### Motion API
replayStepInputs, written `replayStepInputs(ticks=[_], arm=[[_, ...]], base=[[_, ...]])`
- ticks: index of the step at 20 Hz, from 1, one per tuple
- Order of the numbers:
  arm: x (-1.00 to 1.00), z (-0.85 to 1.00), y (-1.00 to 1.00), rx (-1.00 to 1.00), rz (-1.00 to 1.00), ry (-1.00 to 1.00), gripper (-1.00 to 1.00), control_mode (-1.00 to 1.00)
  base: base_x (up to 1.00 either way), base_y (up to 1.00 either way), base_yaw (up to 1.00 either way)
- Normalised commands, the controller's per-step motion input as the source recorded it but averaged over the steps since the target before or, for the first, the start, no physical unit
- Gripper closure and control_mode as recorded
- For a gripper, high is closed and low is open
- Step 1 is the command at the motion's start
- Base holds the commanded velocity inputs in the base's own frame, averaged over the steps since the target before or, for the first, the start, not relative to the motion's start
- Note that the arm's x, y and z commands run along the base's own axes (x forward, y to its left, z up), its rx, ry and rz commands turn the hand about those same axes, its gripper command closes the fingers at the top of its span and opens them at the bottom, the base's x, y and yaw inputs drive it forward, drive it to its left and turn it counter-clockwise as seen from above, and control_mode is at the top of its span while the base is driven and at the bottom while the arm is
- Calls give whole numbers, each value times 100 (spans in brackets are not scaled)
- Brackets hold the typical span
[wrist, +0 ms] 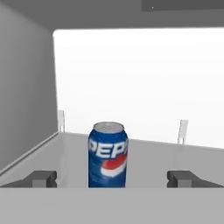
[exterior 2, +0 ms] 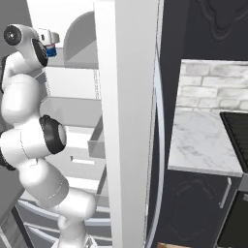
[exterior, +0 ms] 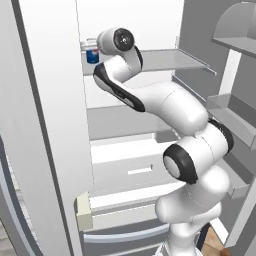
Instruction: Open the fridge, grab two sodas, and place both sodas inside the bowl with ice on the dining counter.
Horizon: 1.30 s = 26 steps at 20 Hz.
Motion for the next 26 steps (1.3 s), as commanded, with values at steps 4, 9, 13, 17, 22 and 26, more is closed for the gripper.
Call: replayStepInputs(ticks=[4,9,13,17,22,26], arm=[[27,-9,6,0,0,0,-100,-100],[27,-6,6,0,0,0,-100,-100],[27,-11,15,0,0,0,-100,-100],[27,-9,18,0,0,0,-100,-100],[29,-2,6,0,0,0,-100,-100],[30,-3,6,0,0,0,-100,-100]], base=[[0,0,0],[0,0,0],[0,0,0],[0,0,0],[0,0,0],[0,0,0]])
